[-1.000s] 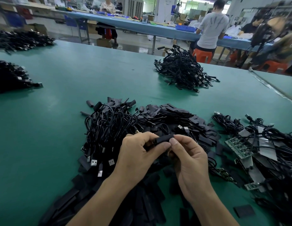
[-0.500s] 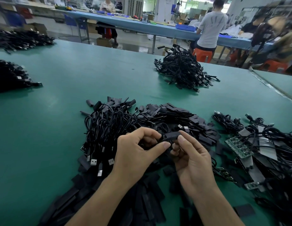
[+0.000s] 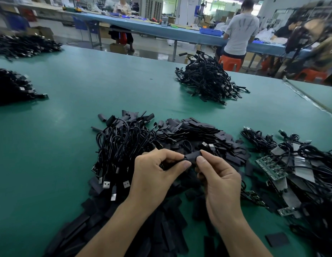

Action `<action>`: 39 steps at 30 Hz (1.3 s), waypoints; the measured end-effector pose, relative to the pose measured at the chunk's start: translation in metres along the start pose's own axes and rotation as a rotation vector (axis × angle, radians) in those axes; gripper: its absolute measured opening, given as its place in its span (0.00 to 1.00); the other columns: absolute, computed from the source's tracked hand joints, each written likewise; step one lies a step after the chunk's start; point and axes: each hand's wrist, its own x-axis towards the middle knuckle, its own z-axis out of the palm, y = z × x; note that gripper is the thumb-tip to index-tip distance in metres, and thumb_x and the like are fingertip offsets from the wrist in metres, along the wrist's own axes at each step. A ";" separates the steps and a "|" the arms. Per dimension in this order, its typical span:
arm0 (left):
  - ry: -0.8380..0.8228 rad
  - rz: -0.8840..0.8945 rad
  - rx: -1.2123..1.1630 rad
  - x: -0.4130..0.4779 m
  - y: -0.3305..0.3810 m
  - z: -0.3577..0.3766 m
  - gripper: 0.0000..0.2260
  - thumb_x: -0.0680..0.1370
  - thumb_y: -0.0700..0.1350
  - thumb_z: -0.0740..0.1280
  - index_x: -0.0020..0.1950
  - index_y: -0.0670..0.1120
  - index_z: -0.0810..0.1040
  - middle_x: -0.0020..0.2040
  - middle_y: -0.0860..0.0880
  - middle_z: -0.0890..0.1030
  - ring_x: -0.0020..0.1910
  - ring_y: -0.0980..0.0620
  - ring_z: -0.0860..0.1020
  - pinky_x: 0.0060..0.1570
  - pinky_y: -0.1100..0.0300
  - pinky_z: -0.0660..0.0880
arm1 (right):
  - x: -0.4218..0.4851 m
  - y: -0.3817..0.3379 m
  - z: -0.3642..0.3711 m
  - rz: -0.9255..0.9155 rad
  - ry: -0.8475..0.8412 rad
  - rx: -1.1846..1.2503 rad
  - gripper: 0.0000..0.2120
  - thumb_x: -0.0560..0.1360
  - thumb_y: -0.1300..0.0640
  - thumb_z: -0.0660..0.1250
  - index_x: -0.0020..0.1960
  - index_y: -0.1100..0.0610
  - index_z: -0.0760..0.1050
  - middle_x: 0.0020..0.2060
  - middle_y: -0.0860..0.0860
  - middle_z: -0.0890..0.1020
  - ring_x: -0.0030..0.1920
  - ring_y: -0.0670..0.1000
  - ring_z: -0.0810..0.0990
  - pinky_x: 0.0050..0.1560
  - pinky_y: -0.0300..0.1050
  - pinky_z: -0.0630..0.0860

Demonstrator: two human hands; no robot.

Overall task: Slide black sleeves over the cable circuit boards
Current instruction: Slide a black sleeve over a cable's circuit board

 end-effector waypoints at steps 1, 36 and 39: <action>0.001 -0.007 0.007 0.000 0.000 0.001 0.08 0.68 0.49 0.80 0.42 0.58 0.85 0.40 0.61 0.84 0.39 0.59 0.83 0.43 0.64 0.79 | -0.001 0.000 0.001 -0.010 -0.008 -0.003 0.09 0.68 0.56 0.74 0.49 0.50 0.86 0.38 0.51 0.86 0.38 0.45 0.82 0.40 0.34 0.77; -0.005 0.083 -0.021 0.003 0.000 -0.004 0.04 0.74 0.51 0.75 0.43 0.52 0.83 0.37 0.56 0.81 0.33 0.55 0.78 0.34 0.66 0.73 | 0.018 -0.009 -0.020 0.036 -0.182 -0.039 0.15 0.79 0.72 0.54 0.45 0.57 0.74 0.30 0.53 0.78 0.30 0.50 0.74 0.30 0.40 0.71; -0.069 0.133 0.032 0.003 -0.001 -0.005 0.03 0.72 0.51 0.74 0.44 0.53 0.84 0.40 0.58 0.81 0.37 0.56 0.79 0.40 0.62 0.76 | 0.014 -0.007 -0.018 0.067 -0.342 -0.190 0.20 0.82 0.66 0.55 0.44 0.53 0.82 0.25 0.49 0.70 0.26 0.47 0.65 0.28 0.40 0.63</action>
